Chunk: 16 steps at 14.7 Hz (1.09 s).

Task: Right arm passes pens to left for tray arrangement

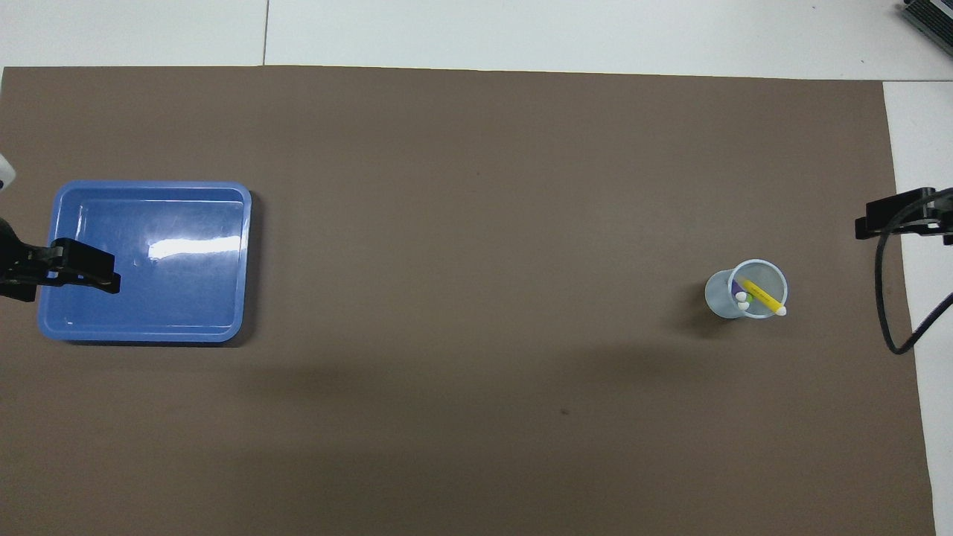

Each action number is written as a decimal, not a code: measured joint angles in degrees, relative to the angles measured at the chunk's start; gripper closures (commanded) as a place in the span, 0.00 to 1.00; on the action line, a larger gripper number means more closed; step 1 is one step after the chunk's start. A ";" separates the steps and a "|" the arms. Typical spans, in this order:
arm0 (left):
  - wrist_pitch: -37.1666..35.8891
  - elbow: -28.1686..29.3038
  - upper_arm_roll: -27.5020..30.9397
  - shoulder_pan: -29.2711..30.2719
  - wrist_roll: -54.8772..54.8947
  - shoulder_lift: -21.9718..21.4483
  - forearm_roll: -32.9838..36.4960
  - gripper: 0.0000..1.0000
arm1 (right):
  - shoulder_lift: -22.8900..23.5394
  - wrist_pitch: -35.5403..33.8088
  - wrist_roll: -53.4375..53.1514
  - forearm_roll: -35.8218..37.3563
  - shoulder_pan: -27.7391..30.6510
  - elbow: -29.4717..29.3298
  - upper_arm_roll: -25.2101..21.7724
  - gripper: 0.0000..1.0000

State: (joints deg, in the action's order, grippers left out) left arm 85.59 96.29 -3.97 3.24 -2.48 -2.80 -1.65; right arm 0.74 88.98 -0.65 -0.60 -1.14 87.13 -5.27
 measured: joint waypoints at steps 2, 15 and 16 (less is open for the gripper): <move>-0.04 0.00 0.00 0.00 0.00 -0.02 0.00 0.00 | -0.02 0.00 0.00 0.00 0.01 -0.01 0.00 0.00; -0.13 0.13 -0.10 -1.29 -0.02 -0.34 -0.80 0.00 | -0.14 0.00 0.00 -0.01 -0.08 -0.07 0.80 0.00; -0.17 0.13 -0.08 -1.29 -0.02 -0.36 -0.80 0.00 | -0.23 0.00 0.00 0.00 -0.09 -0.07 0.81 0.00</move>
State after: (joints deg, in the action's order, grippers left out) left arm 85.43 96.43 -4.05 1.95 -2.50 -3.16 -2.45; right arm 0.51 88.98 -0.65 -0.60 -1.22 87.05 -4.45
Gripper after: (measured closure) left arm 0.000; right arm 0.000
